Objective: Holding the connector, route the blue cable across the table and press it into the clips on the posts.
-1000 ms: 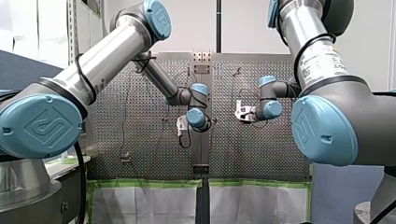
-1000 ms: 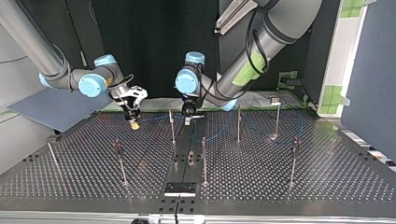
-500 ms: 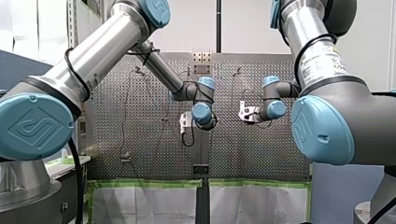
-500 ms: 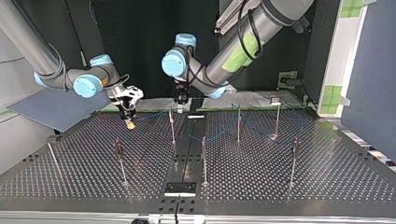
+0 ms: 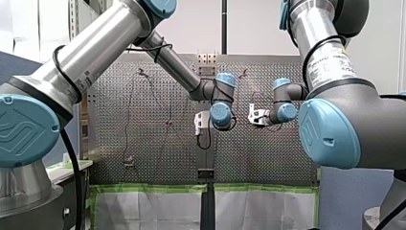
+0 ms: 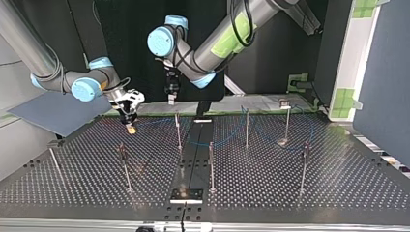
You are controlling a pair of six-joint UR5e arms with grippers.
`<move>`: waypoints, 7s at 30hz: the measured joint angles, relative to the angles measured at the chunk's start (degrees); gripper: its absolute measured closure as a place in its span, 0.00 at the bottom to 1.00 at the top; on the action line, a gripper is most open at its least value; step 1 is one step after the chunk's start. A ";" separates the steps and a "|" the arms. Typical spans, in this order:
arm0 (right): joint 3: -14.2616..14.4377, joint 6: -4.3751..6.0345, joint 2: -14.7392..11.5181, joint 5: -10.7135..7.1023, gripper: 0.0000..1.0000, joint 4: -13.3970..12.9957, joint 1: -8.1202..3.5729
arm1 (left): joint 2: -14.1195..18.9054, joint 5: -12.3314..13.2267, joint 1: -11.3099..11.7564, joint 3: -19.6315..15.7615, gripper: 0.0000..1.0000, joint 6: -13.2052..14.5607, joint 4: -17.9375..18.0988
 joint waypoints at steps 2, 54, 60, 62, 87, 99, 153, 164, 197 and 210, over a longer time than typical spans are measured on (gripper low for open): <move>0.00 0.00 0.00 -0.35 1.00 0.00 -0.10 | -0.05 -0.31 -0.84 0.28 0.00 -0.08 0.86; 0.04 0.00 -0.08 -1.03 1.00 0.08 -0.40 | -16.23 -7.50 -1.29 24.39 0.00 -3.33 -4.31; 0.02 0.00 -0.08 -1.03 1.00 0.08 -0.39 | -17.48 -8.31 -0.70 27.84 0.00 -3.77 -3.84; 0.02 0.00 -0.07 -1.03 1.00 0.08 -0.38 | -17.56 -8.40 -0.54 28.97 0.00 -3.80 -3.55; 0.03 0.38 -0.08 -2.23 1.00 0.07 -0.55 | -26.83 -9.97 1.84 40.22 0.00 -4.74 -10.43; 0.02 0.44 -0.08 -2.27 1.00 0.08 -0.56 | -26.88 -11.27 0.52 40.32 0.67 -4.86 -10.23; -2.14 4.08 -17.54 -2.90 1.00 6.97 -3.03 | -6.03 -19.41 -2.79 36.17 1.00 -4.68 -14.48; -2.11 3.56 -18.27 -4.98 1.00 6.73 -2.53 | -4.79 -16.20 -2.18 36.17 1.00 -2.69 -10.83; -2.21 5.96 -22.09 -6.46 1.00 5.19 -2.89 | -4.07 -7.29 1.59 34.64 1.00 -3.51 -4.48; -2.22 5.50 -22.14 -6.45 1.00 5.23 -1.98 | -4.16 -2.05 2.70 30.94 1.00 -3.38 -0.94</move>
